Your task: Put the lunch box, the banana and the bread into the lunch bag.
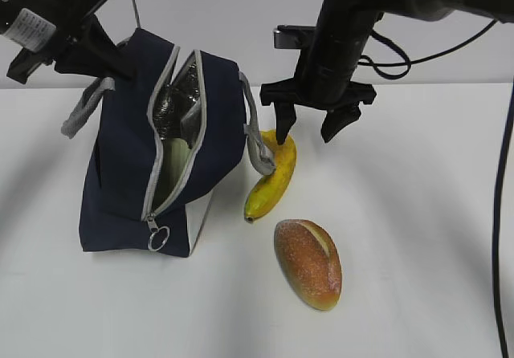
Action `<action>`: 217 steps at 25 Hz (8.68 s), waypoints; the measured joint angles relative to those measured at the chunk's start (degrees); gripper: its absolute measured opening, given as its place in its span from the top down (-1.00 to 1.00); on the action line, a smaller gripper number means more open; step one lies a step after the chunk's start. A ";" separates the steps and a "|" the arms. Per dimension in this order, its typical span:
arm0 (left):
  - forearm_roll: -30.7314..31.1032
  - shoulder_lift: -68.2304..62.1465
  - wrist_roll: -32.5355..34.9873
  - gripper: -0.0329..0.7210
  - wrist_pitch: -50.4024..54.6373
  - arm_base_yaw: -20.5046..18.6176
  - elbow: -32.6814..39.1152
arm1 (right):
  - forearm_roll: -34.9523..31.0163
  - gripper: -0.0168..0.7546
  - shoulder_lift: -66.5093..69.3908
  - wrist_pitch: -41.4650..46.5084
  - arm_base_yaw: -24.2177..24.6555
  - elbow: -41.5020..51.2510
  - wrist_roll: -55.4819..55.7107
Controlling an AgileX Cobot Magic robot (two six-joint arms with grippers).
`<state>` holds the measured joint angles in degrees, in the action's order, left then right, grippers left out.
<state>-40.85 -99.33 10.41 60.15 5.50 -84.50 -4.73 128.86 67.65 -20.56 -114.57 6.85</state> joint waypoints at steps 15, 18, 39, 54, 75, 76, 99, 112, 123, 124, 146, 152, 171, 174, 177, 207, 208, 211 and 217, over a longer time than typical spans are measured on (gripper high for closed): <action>0.01 0.00 0.00 0.92 0.11 0.00 0.00 | -2.03 -0.56 5.72 -12.31 0.48 0.00 8.28; 0.01 0.00 0.00 0.92 0.16 0.00 0.00 | -2.27 -0.56 7.46 -12.64 0.57 0.00 8.50; 0.01 0.00 0.00 0.92 0.17 0.00 0.00 | -3.53 -0.42 9.17 -15.88 0.71 0.00 8.50; 0.01 0.00 0.00 0.92 0.17 0.00 0.00 | -3.10 0.10 10.15 -15.22 0.71 -0.88 8.50; -0.48 0.00 0.00 0.92 0.17 0.00 0.00 | -4.25 0.12 -3.69 3.42 6.50 -14.65 -3.61; -0.70 0.00 0.00 0.92 0.17 0.00 0.00 | -7.09 0.12 -4.87 3.66 6.40 -14.65 -4.61; -2.47 0.00 0.06 0.92 0.27 0.00 0.00 | -19.99 0.12 2.33 3.91 -1.35 -14.46 -8.07; -2.57 0.00 0.06 0.92 0.29 0.00 0.00 | -15.62 -0.06 3.42 1.25 -8.63 -14.58 -8.07; -2.57 0.00 0.48 0.92 1.17 0.00 0.00 | -8.29 -0.45 3.42 3.04 -9.11 -18.05 -8.07; -2.57 0.00 0.48 0.92 1.23 0.00 0.00 | -7.81 -0.45 3.42 3.16 -9.11 -19.05 -8.07; -2.57 0.00 0.50 0.92 1.69 0.00 0.00 | 1.86 -0.45 -26.33 3.86 -8.92 18.87 -15.23; -2.57 0.00 0.50 0.92 1.74 0.00 0.00 | 0.39 -0.45 -34.35 -2.38 -8.92 36.08 -15.33; -2.57 0.00 0.50 0.92 1.74 0.00 0.00 | -6.15 -0.62 -23.93 -27.79 -8.92 51.30 -15.23; -2.57 0.00 0.50 0.92 1.74 0.00 0.00 | -7.16 -0.62 -21.53 -29.50 -8.92 51.18 -15.23; -2.57 0.00 0.50 0.92 1.74 0.00 0.00 | -8.07 -0.59 -20.16 -29.82 -8.92 50.38 -15.23; -2.57 0.00 0.50 0.92 1.63 0.00 0.00 | -4.36 -0.06 -31.48 -5.82 -8.92 25.14 -15.02; -2.57 0.00 0.50 0.92 1.58 0.00 0.00 | -5.96 -0.06 -31.48 -5.82 -8.92 23.49 -15.02; -2.57 0.00 0.50 0.92 1.58 0.00 0.00 | -10.46 -0.06 -30.39 -7.12 -8.92 18.73 -15.02; -2.97 0.00 0.50 0.92 1.52 0.00 0.00 | -18.28 -0.06 -23.31 -14.14 -8.92 16.53 -17.32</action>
<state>-43.82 -99.33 10.90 61.68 5.50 -84.50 -23.02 105.55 53.51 -29.48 -98.04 -10.47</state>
